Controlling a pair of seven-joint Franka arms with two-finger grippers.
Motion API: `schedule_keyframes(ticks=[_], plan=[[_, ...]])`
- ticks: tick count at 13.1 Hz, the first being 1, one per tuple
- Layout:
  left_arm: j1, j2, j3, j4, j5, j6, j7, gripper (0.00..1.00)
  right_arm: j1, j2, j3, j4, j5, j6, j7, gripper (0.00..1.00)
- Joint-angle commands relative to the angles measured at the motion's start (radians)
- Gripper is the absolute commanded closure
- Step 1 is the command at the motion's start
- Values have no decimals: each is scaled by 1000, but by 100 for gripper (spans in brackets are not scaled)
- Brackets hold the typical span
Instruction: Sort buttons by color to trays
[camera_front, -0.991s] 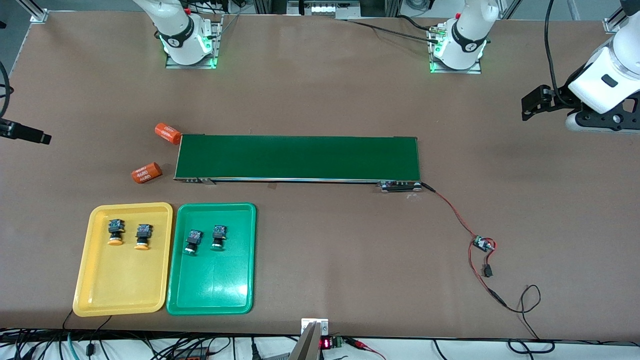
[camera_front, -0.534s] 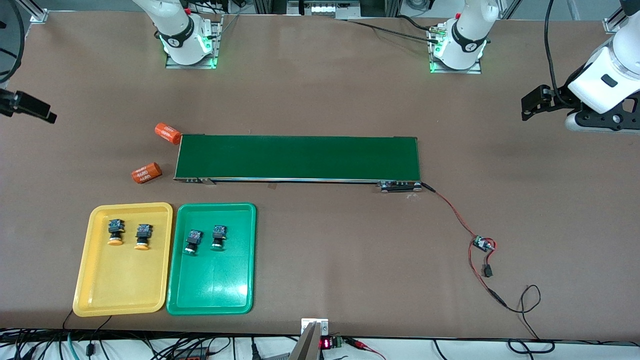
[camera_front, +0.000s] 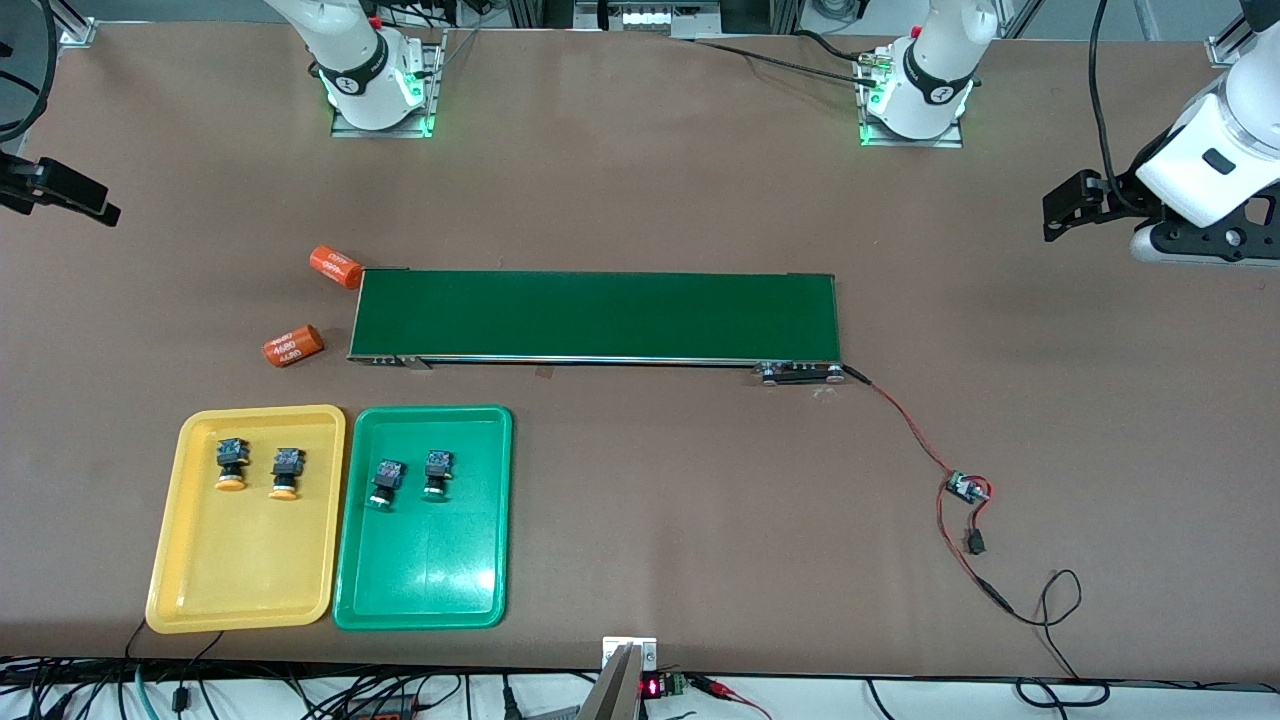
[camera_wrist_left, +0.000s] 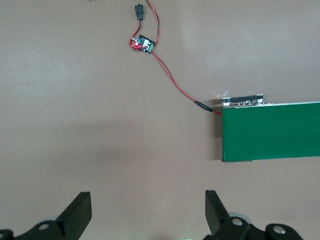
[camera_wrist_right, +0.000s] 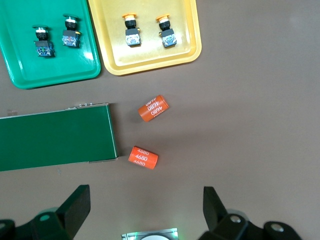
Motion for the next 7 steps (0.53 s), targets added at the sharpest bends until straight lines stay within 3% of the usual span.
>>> schedule_keyframes(ticks=[1,7], plan=[[2,-3,0,15,29,-17,3,0,-1,-11,36,17,-9,-11,1,0],[3,-3,-1,15,29,-17,3,0,-4,-4,37,27,-6,-11,-14,0]])
